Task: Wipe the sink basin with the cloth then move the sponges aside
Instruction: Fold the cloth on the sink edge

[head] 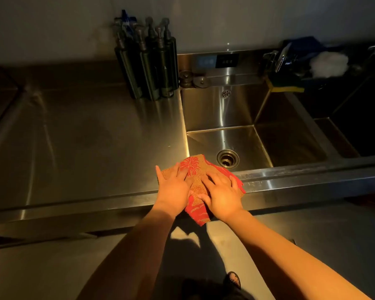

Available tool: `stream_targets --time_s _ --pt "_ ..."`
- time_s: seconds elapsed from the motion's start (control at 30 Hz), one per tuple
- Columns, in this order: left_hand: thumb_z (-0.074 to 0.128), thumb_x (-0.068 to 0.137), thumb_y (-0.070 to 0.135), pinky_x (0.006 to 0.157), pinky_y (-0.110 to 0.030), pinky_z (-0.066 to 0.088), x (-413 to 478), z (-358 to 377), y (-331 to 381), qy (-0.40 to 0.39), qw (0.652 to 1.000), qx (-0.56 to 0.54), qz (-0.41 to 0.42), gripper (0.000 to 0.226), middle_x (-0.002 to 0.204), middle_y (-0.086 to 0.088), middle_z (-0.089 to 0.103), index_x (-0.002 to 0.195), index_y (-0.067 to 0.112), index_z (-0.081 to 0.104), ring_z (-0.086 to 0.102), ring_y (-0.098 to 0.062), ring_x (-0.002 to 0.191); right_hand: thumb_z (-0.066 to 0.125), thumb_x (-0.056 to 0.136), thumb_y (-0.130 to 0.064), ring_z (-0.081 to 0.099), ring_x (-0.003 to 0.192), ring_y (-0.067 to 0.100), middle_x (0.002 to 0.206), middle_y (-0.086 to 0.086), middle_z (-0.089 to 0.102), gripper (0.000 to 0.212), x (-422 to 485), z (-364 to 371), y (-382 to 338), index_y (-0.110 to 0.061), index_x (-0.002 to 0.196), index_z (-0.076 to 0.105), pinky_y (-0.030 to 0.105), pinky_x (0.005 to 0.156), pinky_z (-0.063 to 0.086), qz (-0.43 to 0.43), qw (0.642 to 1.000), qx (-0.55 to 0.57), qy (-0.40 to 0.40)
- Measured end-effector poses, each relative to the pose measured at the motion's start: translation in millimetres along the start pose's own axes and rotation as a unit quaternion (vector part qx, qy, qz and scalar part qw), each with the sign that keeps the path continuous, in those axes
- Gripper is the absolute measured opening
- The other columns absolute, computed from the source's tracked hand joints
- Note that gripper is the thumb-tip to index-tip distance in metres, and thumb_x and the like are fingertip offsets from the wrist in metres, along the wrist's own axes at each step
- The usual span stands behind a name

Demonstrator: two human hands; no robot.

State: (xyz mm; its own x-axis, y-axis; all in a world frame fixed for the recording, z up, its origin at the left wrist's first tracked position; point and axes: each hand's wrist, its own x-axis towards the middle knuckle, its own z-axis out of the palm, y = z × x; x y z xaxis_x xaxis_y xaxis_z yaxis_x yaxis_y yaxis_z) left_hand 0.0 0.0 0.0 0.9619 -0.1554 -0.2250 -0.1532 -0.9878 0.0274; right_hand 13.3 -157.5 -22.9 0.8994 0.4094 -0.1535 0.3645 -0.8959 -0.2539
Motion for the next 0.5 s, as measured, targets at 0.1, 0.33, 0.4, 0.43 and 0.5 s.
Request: stream_targets --time_s 0.1,0.33,0.4,0.43,0.5 --pt "0.037 0.099 0.028 0.113 -0.051 0.014 -2 7 3 0.014 1.000 -0.006 0.008 0.044 0.149 0.003 0.032 0.143 0.026 0.033 0.024 -0.017 0.138 0.040 0.094 -0.049 0.014 0.143 0.019 0.154 -0.001 0.023 0.061 -5 4 0 -0.025 0.147 0.023 0.048 0.114 -0.001 -0.010 1.000 -0.001 0.010" --pt "0.042 0.097 0.015 0.101 -0.031 0.032 -1 6 10 0.022 0.997 -0.073 0.018 0.043 0.136 -0.008 0.046 0.140 0.012 0.037 0.044 -0.024 0.123 0.052 0.092 -0.037 0.016 0.143 0.019 0.156 0.000 0.021 0.063 -11 -1 17 -0.026 0.147 0.024 0.042 0.114 0.009 -0.064 0.998 -0.021 -0.010" --pt "0.044 0.096 0.014 0.100 -0.032 0.034 0 2 14 0.003 0.998 -0.054 0.013 0.042 0.133 -0.010 0.047 0.137 0.010 0.039 0.044 -0.025 0.122 0.052 0.093 -0.033 0.019 0.142 0.018 0.155 -0.002 0.024 0.055 -11 -3 15 -0.029 0.144 0.032 0.041 0.113 0.011 -0.060 0.998 -0.005 -0.012" --pt "0.045 0.095 0.013 0.099 -0.033 0.035 0 -1 15 -0.004 0.999 -0.040 0.012 0.041 0.132 -0.011 0.047 0.136 0.009 0.040 0.044 -0.026 0.121 0.050 0.094 -0.032 0.021 0.141 0.018 0.154 -0.003 0.025 0.050 -10 -5 15 -0.030 0.142 0.036 0.041 0.113 0.012 -0.057 0.998 0.005 -0.015" --pt "0.044 0.094 0.011 0.096 -0.037 0.039 1 -6 17 -0.012 1.000 -0.020 0.014 0.037 0.129 -0.013 0.047 0.132 0.008 0.042 0.045 -0.029 0.120 0.048 0.095 -0.028 0.025 0.140 0.020 0.152 -0.003 0.030 0.042 -9 -9 16 -0.032 0.137 0.044 0.041 0.112 0.018 -0.052 0.998 0.026 -0.016"
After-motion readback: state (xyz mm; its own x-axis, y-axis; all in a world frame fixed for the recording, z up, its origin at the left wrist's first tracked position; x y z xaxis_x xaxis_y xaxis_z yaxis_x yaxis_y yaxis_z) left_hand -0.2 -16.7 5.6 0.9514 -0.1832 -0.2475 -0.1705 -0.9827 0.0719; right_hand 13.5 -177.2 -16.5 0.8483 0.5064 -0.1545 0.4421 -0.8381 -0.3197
